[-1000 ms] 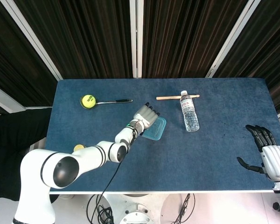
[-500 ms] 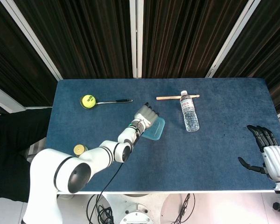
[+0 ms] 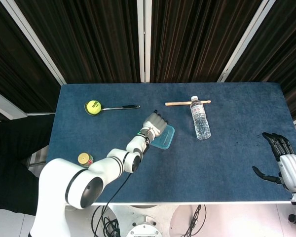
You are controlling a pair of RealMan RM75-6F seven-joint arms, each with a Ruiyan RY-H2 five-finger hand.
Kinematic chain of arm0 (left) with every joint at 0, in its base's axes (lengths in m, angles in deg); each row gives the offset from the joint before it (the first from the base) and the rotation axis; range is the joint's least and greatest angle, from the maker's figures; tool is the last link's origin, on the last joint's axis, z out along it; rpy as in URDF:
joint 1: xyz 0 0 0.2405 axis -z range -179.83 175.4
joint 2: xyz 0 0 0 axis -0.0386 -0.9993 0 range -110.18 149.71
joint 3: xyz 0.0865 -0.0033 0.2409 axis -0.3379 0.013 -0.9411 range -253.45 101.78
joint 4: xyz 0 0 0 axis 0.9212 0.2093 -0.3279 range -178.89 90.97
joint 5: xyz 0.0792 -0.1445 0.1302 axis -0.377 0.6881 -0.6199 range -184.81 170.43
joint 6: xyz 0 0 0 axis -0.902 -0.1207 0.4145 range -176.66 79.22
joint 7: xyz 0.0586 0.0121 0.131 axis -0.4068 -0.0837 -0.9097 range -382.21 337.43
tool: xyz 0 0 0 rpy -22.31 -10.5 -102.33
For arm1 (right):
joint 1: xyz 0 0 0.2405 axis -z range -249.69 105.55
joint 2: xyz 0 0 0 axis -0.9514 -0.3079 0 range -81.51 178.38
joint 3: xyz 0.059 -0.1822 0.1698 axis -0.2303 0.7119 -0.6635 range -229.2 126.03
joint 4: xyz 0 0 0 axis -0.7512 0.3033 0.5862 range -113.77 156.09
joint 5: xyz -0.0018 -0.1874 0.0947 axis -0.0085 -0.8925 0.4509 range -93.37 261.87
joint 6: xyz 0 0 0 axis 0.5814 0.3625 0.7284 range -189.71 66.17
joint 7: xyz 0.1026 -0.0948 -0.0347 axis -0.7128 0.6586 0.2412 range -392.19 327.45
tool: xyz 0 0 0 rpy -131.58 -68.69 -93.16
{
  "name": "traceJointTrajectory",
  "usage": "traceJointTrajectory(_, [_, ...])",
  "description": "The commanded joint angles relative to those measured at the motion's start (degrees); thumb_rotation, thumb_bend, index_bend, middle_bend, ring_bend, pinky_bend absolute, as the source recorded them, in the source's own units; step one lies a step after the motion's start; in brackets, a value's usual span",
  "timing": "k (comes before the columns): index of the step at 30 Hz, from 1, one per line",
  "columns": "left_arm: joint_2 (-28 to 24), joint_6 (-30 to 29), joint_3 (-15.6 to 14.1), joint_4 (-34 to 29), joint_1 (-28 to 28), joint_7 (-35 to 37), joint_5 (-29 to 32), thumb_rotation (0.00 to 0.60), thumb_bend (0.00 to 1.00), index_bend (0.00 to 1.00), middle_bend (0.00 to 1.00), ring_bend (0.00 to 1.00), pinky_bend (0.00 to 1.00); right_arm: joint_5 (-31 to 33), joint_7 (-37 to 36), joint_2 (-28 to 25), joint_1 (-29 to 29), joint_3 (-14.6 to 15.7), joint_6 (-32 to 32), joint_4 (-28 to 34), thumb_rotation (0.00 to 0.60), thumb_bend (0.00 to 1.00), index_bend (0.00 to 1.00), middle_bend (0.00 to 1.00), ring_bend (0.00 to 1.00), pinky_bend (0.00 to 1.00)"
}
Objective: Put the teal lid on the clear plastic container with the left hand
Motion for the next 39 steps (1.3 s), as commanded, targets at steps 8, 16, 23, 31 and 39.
traceJointTrajectory(8, [-0.72,-0.68,-1.52,-1.6,1.21,2.97,0.7,0.6,0.05,0.0,0.0,0.0,0.0,-0.19,-0.54,0.08,0.34,0.07,-0.43,-0.41,0.6,0.15,0.0,0.08,0.0,0.0])
traceJointTrajectory(16, [-6.05,-9.08,2.63,-10.52,-2.02,7.61,-5.78,0.6,0.04,0.0,0.0,0.0,0.0,-0.89,-1.25,-0.06,0.75,0.23,-1.25,-0.78,0.6,0.15,0.0,0.08,0.0,0.0])
traceJointTrajectory(23, [-10.91,-16.29,3.45,-22.01,-5.46,7.01,-10.31,0.6,0.01,0.12,0.05,0.0,0.0,-1.98,-1.36,0.37,0.55,0.42,-1.41,-0.94,0.6,0.15,0.0,0.08,0.0,0.0])
traceJointTrajectory(31, [-8.86,-17.01,4.2,-19.88,-7.68,4.34,-7.91,0.6,0.0,0.12,0.05,0.0,0.0,-2.5,-0.8,0.28,0.99,0.66,-2.25,-0.51,0.6,0.15,0.0,0.08,0.0,0.0])
traceJointTrajectory(39, [-7.38,-14.25,4.97,-17.33,-8.37,1.34,-4.84,0.6,0.0,0.12,0.05,0.0,0.0,-2.54,-0.7,0.23,1.35,0.81,-2.67,-0.38,0.6,0.15,0.0,0.08,0.0,0.0])
